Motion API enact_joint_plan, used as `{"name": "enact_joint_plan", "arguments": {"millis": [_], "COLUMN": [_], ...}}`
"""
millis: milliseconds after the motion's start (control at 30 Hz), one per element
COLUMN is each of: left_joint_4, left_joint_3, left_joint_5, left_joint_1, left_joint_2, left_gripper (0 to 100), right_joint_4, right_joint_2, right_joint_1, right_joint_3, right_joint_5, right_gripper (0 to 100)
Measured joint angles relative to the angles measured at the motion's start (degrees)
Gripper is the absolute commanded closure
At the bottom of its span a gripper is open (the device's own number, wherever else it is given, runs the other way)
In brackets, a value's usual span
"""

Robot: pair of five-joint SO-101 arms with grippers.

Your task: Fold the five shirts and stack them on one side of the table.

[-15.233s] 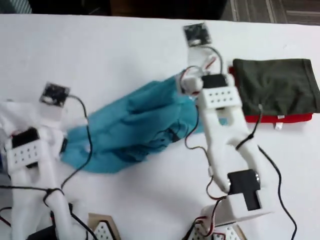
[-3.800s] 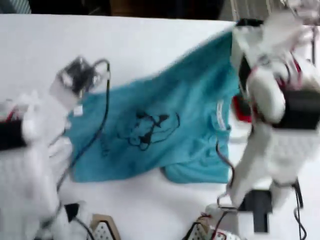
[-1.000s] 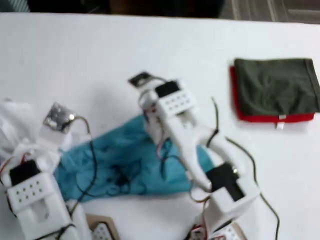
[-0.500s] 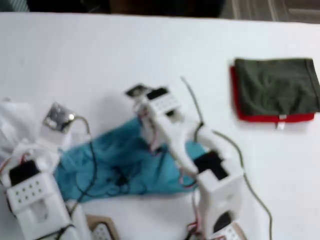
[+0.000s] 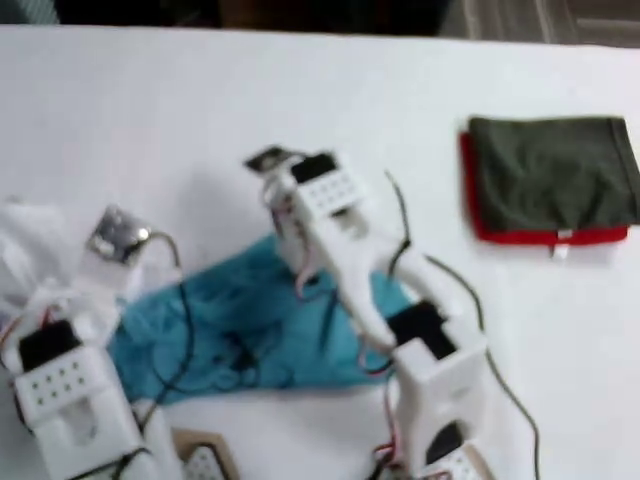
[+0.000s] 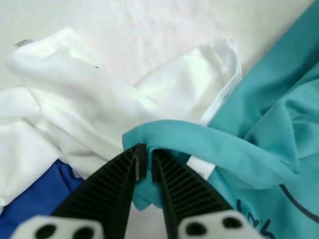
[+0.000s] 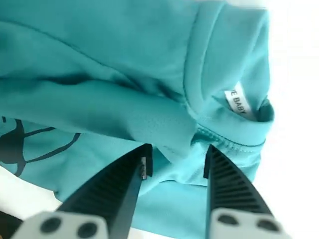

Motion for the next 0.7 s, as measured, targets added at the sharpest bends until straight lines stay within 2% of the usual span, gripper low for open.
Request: {"name": "enact_joint_plan", "arguments": {"millis": [700], "left_joint_4": [-1.1], "left_joint_3": [0.0], "left_joint_5": [0.0], "left_joint_1": [0.0], "left_joint_2": [0.0], "left_gripper": [97], "right_joint_4": [-2.8], "right_joint_2": [3.7], "right_joint_1": [-0.4], "right_joint_3": [1.3], "right_joint_5": [0.0], "right_gripper": [82.7]}}
